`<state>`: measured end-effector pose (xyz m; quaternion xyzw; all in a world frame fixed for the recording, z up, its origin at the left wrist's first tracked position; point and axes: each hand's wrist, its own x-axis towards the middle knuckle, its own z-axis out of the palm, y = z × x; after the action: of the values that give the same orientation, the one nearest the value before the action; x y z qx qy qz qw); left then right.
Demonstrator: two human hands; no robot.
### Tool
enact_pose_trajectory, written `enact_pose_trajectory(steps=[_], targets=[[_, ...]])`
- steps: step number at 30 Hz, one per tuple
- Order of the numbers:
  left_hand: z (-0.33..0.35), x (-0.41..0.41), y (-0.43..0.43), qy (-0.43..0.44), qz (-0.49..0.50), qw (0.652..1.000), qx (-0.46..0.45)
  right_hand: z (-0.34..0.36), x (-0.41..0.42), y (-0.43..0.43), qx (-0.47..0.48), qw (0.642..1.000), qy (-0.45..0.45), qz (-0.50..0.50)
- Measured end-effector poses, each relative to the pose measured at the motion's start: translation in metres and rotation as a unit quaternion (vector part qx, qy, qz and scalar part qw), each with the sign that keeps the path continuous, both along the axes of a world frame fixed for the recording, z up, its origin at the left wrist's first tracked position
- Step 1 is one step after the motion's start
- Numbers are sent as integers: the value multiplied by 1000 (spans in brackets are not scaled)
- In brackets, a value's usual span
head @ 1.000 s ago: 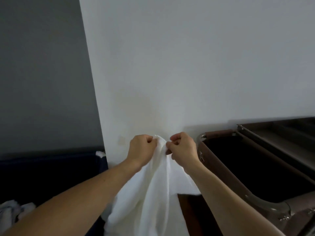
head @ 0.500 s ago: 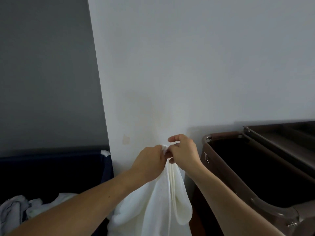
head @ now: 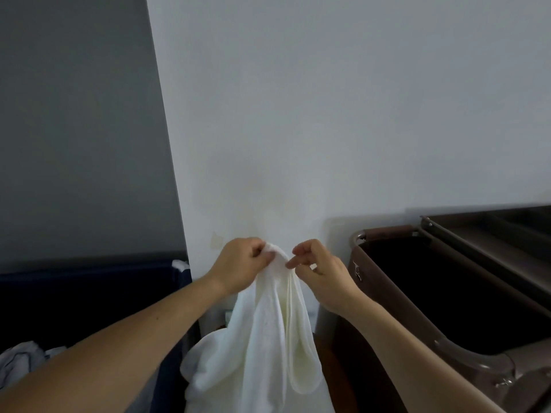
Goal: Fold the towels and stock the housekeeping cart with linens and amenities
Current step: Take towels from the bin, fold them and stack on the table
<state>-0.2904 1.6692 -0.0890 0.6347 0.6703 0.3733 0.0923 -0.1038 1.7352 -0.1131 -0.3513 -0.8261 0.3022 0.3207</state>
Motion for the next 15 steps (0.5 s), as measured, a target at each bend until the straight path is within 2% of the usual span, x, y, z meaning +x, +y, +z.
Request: enact_pose_trajectory(steps=[5,10,15], targets=[[46,-8,11,-49,68,995,51,-54,19,-7,133,991,-29,-10],[73,-15,22,-100,99,986,88,-86,21,-22,177,978,-99,38],[87,-19,27,-120,98,982,112,-108,2,-29,152,956,-249,33]])
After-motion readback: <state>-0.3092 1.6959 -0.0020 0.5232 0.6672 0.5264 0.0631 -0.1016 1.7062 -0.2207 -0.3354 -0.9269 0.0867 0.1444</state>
